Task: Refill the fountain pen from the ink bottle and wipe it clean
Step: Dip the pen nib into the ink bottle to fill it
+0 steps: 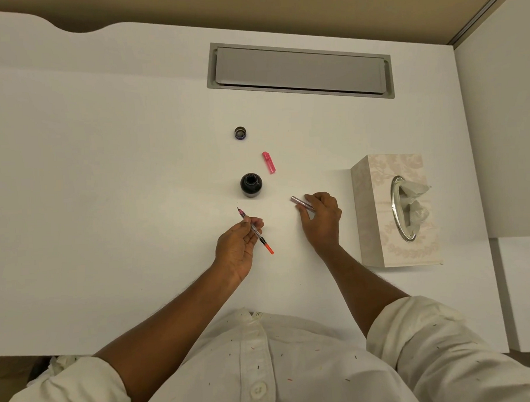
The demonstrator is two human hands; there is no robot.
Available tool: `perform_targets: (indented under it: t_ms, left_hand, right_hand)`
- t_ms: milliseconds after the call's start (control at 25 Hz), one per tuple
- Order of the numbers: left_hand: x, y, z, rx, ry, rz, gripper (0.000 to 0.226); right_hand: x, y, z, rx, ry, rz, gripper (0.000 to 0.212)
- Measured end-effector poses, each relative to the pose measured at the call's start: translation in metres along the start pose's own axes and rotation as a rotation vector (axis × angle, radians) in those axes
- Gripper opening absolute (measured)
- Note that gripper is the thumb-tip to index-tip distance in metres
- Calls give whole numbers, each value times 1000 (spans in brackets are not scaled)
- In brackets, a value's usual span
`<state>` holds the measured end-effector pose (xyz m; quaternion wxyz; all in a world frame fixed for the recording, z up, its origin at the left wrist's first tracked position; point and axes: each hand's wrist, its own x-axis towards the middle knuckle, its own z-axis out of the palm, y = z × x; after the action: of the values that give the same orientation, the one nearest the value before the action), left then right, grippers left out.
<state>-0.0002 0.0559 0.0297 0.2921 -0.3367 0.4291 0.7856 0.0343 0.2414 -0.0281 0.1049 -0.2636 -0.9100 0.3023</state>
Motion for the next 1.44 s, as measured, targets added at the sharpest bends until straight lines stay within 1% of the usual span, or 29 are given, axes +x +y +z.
perform_targets:
  t_ms: [760,1000,1080,1160,1240,1360,1440]
  left_hand:
    - [0,-1,0,-13,21,-3,17]
    - [0,-3,1,-12,22,-3,17]
    - [1,-3,1,-8,21,-6,17]
    - [0,-2,2,-2,11,-7,17]
    - [0,-1,6,-5,0,-4,17]
    - [1,3,14,-21,5,-14,16]
    - [2,6,22,-29,4,-20,16]
  right_hand:
    - [0,-2,-4,-12,-43,14,30]
    - [-1,-4,-7,-8,-80,32,35]
    - [-1,-7,-9,29,-90,48,39]
    - [-1,-13,-14,112,-39,80,41]
    - [-1,-22,-20,165,79,81,39]
    - [-2,-43,-30,218,222,24,28]
    - [-4,-60,-37,278,226,-13,21]
